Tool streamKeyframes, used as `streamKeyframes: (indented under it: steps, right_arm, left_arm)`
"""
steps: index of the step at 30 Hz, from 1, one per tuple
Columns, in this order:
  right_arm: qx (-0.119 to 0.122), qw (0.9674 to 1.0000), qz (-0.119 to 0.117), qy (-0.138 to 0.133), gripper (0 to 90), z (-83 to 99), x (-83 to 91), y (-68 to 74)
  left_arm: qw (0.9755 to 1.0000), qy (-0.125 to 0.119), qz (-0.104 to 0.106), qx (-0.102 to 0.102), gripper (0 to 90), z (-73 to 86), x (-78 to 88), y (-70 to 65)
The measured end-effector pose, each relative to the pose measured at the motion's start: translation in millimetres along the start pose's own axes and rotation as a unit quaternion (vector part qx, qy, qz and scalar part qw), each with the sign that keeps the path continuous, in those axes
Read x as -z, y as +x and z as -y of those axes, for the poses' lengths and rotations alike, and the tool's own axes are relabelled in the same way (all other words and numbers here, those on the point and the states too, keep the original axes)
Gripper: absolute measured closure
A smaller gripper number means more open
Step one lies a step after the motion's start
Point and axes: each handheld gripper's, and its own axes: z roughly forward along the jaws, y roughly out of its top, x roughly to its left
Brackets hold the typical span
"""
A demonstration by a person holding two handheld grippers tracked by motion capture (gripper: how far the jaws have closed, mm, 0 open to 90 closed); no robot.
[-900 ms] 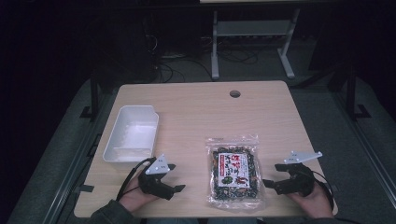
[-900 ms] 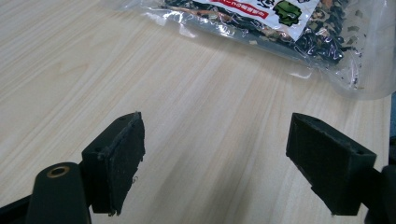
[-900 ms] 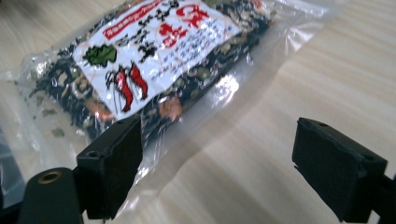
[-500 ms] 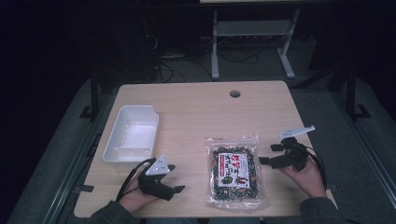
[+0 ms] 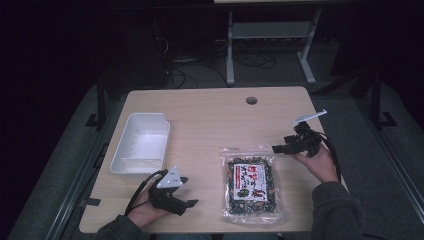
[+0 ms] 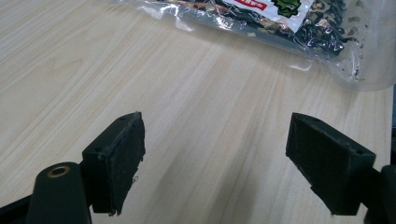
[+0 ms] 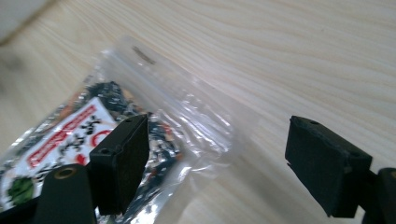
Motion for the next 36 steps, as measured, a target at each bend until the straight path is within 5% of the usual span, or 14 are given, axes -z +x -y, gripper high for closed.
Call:
streamKeyframes:
  steps: [8,12,20,24,26,30,36]
  right_arm:
    - [-0.033,0.999,-0.009,0.027,28.4,0.8,-29.5,-16.0]
    - [-0.029,0.9987,-0.019,0.037,35.2,1.1,-37.2,-16.7]
    - [-0.034,0.9979,-0.041,0.038,59.6,1.3,-46.9,-18.7]
    - [-0.03,0.9981,-0.041,0.033,66.1,1.6,-46.6,-19.4]
    - [-0.03,0.9981,-0.051,0.016,78.0,2.5,-43.2,-21.0]
    - [-0.021,0.9979,-0.06,0.01,88.0,1.8,-39.4,-19.6]
    - [-0.009,0.9976,-0.068,-0.013,89.6,-1.0,-24.4,-11.8]
  left_arm:
    - [1.0,0.003,0.006,-0.003,19.1,0.0,-1.8,-0.3]
    - [1.0,0.0,0.005,0.002,19.1,-0.5,-2.3,-0.2]
    - [1.0,-0.003,0.008,0.003,19.2,-1.5,-3.6,0.4]
    - [0.9999,-0.002,0.012,0.006,20.1,-2.5,-4.9,0.5]
    - [0.9999,-0.004,0.013,0.007,20.1,-2.9,-5.2,1.1]
    - [0.9998,-0.008,0.015,0.011,20.1,-3.3,-5.2,3.0]
    - [0.9989,-0.022,0.026,0.032,20.2,-6.6,-7.3,6.3]
